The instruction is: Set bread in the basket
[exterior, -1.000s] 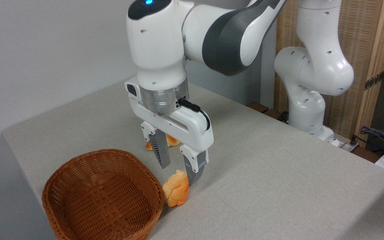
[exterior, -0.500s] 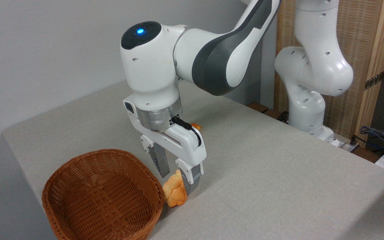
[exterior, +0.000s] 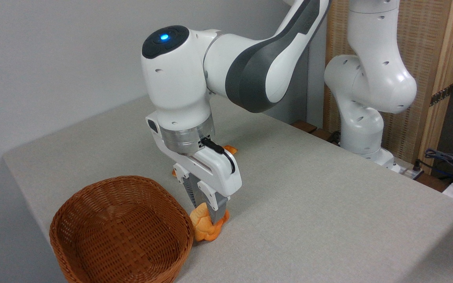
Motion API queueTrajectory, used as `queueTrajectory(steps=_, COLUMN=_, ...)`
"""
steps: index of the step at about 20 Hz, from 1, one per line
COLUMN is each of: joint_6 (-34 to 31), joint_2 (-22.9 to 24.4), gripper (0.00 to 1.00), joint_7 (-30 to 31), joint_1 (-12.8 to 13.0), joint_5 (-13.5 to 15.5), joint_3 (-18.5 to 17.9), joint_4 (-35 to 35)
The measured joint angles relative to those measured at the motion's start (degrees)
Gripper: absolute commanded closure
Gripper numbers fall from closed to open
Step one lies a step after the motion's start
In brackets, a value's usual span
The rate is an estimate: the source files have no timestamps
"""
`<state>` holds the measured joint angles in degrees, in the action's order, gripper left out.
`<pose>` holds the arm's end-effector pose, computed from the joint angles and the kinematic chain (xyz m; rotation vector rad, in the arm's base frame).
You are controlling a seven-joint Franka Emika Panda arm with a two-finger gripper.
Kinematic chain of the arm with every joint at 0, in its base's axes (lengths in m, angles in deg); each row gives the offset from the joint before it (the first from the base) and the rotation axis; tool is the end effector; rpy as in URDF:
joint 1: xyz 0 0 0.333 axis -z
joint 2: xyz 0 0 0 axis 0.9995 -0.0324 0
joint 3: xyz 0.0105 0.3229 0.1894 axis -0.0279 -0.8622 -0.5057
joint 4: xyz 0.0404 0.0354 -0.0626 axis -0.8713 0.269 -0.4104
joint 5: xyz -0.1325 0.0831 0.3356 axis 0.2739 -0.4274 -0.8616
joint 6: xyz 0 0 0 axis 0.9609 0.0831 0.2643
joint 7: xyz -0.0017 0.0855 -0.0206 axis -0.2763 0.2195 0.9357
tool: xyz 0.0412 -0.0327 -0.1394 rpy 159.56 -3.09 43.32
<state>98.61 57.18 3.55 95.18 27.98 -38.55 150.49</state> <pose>0.5354 0.0179 0.4665 2.8406 -1.0751 -0.0554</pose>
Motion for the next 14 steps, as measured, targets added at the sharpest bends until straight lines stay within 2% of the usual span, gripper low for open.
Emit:
queueTrajectory(steps=2, joint_6=-0.85, joint_2=0.11, gripper=0.66, joint_7=-0.92, joint_1=-0.01, joint_5=0.0, joint_3=-0.03, joint_4=-0.01)
queueTrajectory(steps=4, joint_6=-4.36, joint_2=0.8, gripper=0.63, joint_7=-3.09, joint_1=-0.24, joint_5=-0.05, joint_3=-0.27, joint_4=-0.19)
queueTrajectory(steps=6, joint_6=-8.06, joint_2=2.49, gripper=0.63, joint_7=-7.85, joint_1=-0.53, joint_5=-0.16, joint_3=-1.5, joint_4=-0.9)
queueTrajectory(steps=8, joint_6=-8.81, joint_2=4.17, gripper=0.63, joint_7=-11.31, joint_1=-0.77, joint_5=-0.13, joint_3=-3.13, joint_4=-3.27)
queueTrajectory(steps=9, joint_6=-8.81, joint_2=4.61, gripper=0.63, joint_7=-11.7, joint_1=-0.86, joint_5=1.13, joint_3=-3.57, joint_4=-4.96)
queueTrajectory(steps=10, joint_6=-8.81, joint_2=4.72, gripper=0.56, joint_7=-11.7, joint_1=-0.86, joint_5=2.6, joint_3=-3.65, joint_4=-6.11)
queueTrajectory(steps=11, joint_6=-8.8, joint_2=4.69, gripper=0.55, joint_7=-11.7, joint_1=-0.85, joint_5=3.98, joint_3=-3.65, joint_4=-7.37)
queueTrajectory(steps=12, joint_6=-8.62, joint_2=4.61, gripper=0.47, joint_7=-11.7, joint_1=-0.85, joint_5=4.72, joint_3=-3.65, joint_4=-8.15)
queueTrajectory(steps=13, joint_6=-7.21, joint_2=4.42, gripper=0.27, joint_7=-11.7, joint_1=-0.84, joint_5=5.58, joint_3=-3.65, joint_4=-8.9)
queueTrajectory(steps=14, joint_6=-4.61, joint_2=4.14, gripper=0.12, joint_7=-11.7, joint_1=-0.75, joint_5=6.4, joint_3=-3.59, joint_4=-9.08)
